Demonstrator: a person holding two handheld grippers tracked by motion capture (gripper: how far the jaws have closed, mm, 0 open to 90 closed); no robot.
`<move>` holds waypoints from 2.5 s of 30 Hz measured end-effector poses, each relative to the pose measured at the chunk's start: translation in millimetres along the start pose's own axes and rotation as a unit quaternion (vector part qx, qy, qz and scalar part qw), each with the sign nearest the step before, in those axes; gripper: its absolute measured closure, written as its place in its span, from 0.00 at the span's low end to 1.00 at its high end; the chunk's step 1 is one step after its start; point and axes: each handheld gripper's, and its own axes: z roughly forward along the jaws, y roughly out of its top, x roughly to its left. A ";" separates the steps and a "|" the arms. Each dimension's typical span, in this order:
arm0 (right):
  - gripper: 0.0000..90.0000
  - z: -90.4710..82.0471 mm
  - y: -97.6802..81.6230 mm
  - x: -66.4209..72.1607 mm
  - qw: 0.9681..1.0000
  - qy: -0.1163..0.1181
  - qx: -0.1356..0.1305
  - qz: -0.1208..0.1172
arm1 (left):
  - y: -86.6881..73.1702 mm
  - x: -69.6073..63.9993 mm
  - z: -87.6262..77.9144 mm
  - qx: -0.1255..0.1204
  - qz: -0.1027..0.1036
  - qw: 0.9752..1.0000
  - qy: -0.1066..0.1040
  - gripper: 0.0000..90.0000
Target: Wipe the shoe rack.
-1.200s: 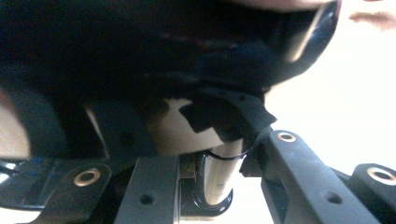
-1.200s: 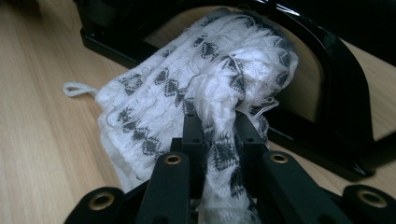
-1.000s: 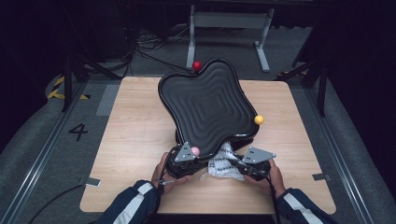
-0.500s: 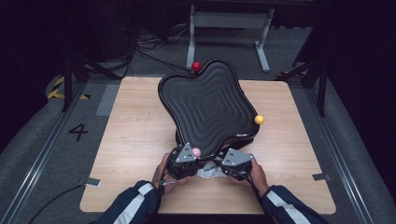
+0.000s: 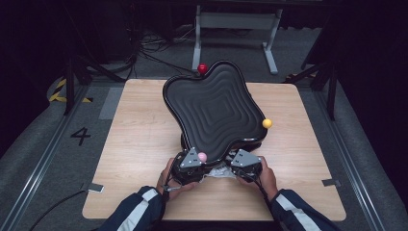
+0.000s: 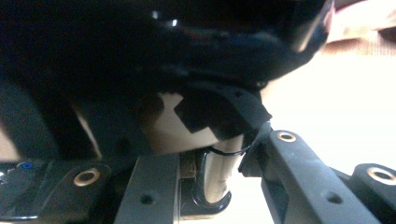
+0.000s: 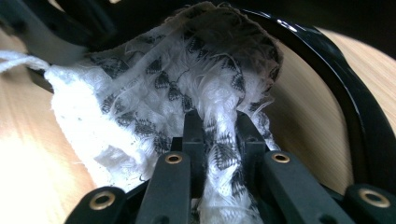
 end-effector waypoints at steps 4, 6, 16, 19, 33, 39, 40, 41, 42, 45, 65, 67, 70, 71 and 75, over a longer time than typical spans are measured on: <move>0.87 -1.7 -4.0 -8.1 1.000 -0.016 0.008 0.011 | -0.1 0.5 0.0 0.001 0.000 1.000 -0.003 0.82; 0.87 -2.6 -6.0 -11.3 1.000 -0.022 0.012 0.013 | 0.2 0.5 -0.1 0.001 0.002 1.000 -0.003 0.82; 0.87 -12.2 -25.9 -43.0 0.996 -0.070 0.034 0.042 | 0.5 1.0 -0.2 0.004 0.006 1.000 -0.004 0.82; 0.87 -14.3 -30.5 -49.4 0.995 -0.080 0.040 0.049 | 0.4 1.3 -0.2 0.003 0.005 1.000 -0.005 0.82; 0.88 -17.7 -41.1 -63.4 0.990 -0.112 0.063 0.065 | 0.6 2.1 -0.4 0.006 0.007 1.000 -0.009 0.82; 0.87 -17.1 -38.6 -59.1 0.991 -0.103 0.062 0.058 | 0.7 2.7 0.2 0.004 0.007 1.000 -0.011 0.82; 0.88 -17.0 -37.7 -57.5 0.992 -0.098 0.060 0.055 | 0.8 2.7 0.3 0.004 0.007 1.000 -0.011 0.82; 0.88 -16.8 -36.9 -56.0 0.992 -0.097 0.060 0.051 | 0.7 2.7 0.2 0.004 0.006 1.000 -0.011 0.82; 0.88 -16.7 -35.7 -54.0 0.993 -0.093 0.061 0.048 | 0.7 2.7 0.2 0.004 0.006 1.000 -0.011 0.82; 0.87 -16.1 -33.4 -48.0 0.994 -0.084 0.057 0.040 | 0.9 2.7 0.2 0.005 0.007 1.000 -0.011 0.82; 0.87 -7.7 -7.8 -3.9 1.000 -0.010 0.027 -0.008 | 1.5 2.6 0.3 0.008 0.005 1.000 -0.010 0.82; 0.87 -6.9 -6.1 -0.4 1.000 -0.006 0.024 -0.013 | 1.8 2.4 0.9 0.006 0.007 1.000 -0.011 0.82; 0.87 -5.3 -2.0 7.6 1.000 0.008 0.017 -0.021 | 1.8 2.2 1.3 0.005 0.008 1.000 -0.011 0.82; 0.87 -4.6 -0.1 11.0 0.999 0.012 0.014 -0.027 | 1.7 2.2 1.5 0.005 0.008 1.000 -0.012 0.82; 0.87 -2.6 5.1 21.2 0.999 0.027 0.005 -0.040 | 1.9 2.1 1.5 0.006 0.009 1.000 -0.012 0.82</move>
